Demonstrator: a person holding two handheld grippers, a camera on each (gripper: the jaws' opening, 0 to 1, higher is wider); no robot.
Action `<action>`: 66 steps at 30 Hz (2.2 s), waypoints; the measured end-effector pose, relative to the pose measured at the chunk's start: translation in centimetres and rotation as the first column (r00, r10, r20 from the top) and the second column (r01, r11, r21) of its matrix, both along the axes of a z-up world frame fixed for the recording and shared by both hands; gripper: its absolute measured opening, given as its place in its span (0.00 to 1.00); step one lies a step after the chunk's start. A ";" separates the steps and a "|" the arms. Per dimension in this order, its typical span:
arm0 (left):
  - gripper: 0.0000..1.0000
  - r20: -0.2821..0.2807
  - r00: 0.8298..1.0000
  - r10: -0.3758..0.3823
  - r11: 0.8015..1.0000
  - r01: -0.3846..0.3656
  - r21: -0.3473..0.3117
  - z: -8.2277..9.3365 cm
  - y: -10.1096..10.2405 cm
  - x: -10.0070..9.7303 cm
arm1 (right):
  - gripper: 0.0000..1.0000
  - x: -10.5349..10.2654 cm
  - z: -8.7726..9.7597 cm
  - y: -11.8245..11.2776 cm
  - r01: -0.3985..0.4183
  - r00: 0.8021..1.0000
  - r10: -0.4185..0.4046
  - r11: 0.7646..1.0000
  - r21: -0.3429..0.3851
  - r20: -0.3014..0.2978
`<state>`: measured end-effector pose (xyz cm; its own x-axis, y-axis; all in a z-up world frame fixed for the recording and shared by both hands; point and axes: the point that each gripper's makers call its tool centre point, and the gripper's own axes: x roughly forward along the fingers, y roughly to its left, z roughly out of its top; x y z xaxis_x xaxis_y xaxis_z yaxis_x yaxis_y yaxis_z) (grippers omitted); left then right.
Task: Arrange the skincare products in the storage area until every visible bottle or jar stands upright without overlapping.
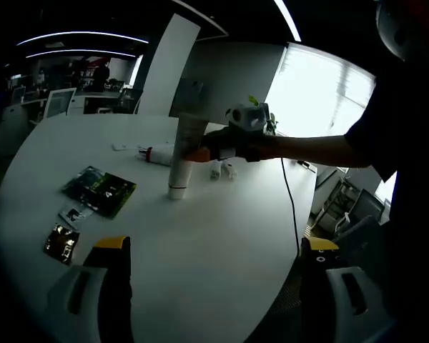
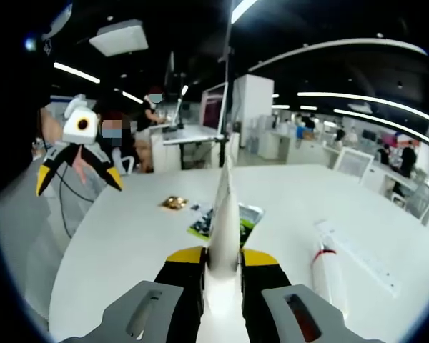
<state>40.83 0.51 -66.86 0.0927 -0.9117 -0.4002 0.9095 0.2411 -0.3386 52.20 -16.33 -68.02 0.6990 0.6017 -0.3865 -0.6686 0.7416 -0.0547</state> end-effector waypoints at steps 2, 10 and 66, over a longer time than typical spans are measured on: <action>0.93 0.001 1.000 0.000 1.000 0.000 -0.001 0.1 0.0 0.0 | 0.14 0.0 0.1 0.0 0.004 1.000 -0.004 1.000 0.005 -0.002; 0.92 0.008 1.000 0.006 1.000 -0.006 -0.005 0.3 0.0 0.2 | 0.25 -1.0 -0.2 -0.3 0.027 0.999 -0.026 1.000 0.010 -0.043; 0.89 0.048 0.989 0.143 0.988 -0.145 0.043 2.5 5.1 1.8 | 0.93 -14.5 4.6 -2.0 0.607 0.793 -0.600 0.793 0.056 -0.104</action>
<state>42.67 5.59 -64.32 0.2403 -0.8681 -0.4343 0.8780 0.3852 -0.2842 37.75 -18.37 -63.46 0.9008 0.0990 -0.4228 -0.0827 0.9950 0.0568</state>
